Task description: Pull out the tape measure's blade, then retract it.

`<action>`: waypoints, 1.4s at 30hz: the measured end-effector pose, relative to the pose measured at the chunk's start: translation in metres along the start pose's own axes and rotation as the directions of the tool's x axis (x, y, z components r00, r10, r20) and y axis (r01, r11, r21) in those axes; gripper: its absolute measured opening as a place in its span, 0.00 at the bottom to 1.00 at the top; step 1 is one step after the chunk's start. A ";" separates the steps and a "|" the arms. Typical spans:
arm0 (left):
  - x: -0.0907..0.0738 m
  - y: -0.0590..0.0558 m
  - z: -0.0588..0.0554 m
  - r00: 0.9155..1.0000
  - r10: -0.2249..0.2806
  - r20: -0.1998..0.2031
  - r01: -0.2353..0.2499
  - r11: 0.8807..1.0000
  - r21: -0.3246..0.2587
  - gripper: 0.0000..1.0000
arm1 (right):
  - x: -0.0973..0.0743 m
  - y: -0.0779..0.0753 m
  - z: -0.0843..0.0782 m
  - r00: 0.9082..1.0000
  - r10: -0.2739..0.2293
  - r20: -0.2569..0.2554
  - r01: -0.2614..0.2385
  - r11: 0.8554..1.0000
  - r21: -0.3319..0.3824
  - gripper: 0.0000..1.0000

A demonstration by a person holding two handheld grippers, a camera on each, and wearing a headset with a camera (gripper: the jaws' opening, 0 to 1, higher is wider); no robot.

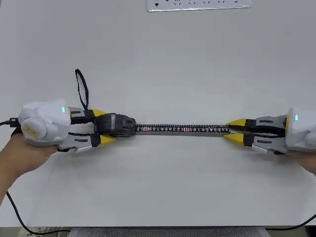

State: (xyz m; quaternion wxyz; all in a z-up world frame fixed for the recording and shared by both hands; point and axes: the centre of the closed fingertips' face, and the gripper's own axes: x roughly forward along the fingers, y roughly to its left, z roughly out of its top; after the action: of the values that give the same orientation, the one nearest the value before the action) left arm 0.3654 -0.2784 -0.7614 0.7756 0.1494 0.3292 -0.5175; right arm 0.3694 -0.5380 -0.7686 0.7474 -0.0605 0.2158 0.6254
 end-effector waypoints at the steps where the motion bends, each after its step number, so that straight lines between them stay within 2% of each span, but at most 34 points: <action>1: 0.000 0.000 0.000 1.000 0.000 0.000 0.000 1.000 0.000 0.30 | -0.001 0.000 0.000 1.000 0.000 0.001 0.000 1.000 0.002 0.08; 18: 0.000 0.000 -0.001 1.000 0.003 -0.002 -0.003 1.000 0.003 0.30 | -0.013 -0.006 -0.005 1.000 -0.016 -0.009 0.016 1.000 0.007 0.08; 35: 0.001 0.000 -0.001 1.000 0.008 -0.006 -0.008 1.000 0.004 0.31 | -0.012 -0.006 -0.005 1.000 -0.014 -0.015 0.014 1.000 0.017 0.10; 42: 0.001 -0.001 0.000 1.000 0.013 -0.011 -0.013 1.000 0.010 0.31 | -0.012 -0.007 -0.006 0.999 -0.010 -0.033 0.009 1.000 -0.019 0.11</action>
State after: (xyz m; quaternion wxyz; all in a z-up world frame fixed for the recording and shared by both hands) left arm 0.3643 -0.2794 -0.7620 0.7764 0.1583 0.3298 -0.5132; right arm 0.3735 -0.5521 -0.7704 0.7461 -0.0788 0.2219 0.6228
